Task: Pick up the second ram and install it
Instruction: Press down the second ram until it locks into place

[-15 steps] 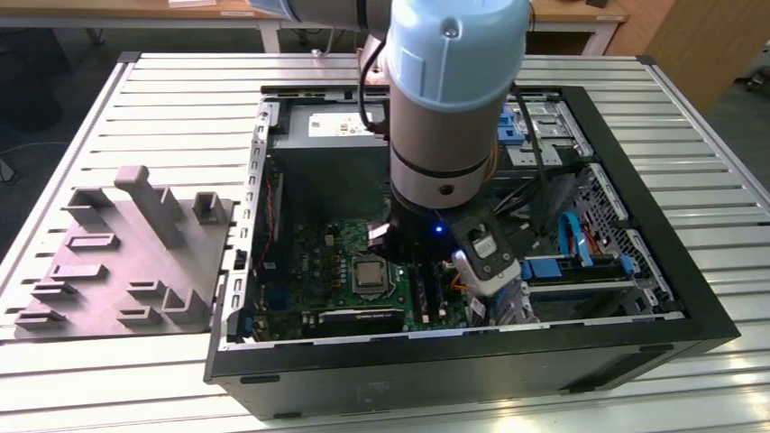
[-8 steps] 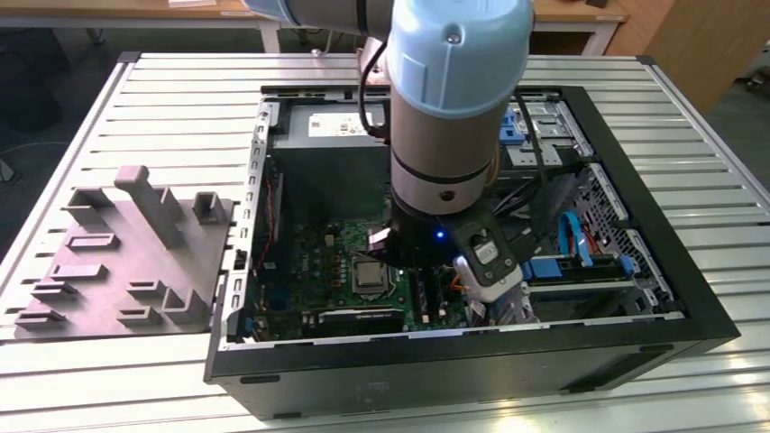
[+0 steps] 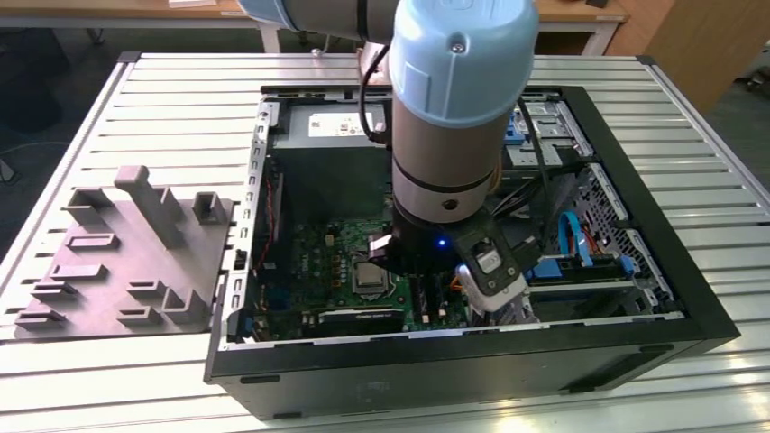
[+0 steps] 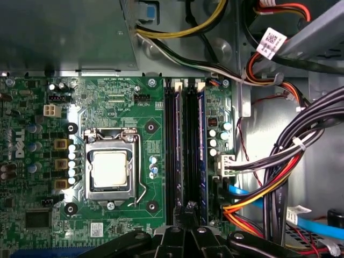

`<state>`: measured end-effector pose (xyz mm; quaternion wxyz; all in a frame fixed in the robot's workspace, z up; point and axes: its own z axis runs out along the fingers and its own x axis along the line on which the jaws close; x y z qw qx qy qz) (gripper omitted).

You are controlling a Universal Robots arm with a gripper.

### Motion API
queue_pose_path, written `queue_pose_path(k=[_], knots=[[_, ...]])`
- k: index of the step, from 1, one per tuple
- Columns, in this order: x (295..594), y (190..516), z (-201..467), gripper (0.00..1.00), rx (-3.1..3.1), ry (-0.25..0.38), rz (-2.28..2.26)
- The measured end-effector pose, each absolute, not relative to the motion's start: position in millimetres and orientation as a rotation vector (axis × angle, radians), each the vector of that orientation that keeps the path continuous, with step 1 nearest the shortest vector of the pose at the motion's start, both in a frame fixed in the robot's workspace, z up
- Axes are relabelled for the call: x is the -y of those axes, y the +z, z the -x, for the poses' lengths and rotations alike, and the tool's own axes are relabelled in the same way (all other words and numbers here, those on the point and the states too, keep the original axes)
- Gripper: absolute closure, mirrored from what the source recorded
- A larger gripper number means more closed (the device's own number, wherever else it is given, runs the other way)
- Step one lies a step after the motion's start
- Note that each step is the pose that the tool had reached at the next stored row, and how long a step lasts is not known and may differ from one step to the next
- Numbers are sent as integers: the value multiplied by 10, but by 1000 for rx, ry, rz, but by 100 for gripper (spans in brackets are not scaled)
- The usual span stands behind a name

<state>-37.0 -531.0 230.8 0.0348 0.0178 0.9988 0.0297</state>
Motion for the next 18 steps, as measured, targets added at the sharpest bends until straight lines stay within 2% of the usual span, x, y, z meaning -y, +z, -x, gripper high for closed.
queue_pose_path(k=[18], knots=[[5314, 2244, 367, 90, -3070, 91, -58]])
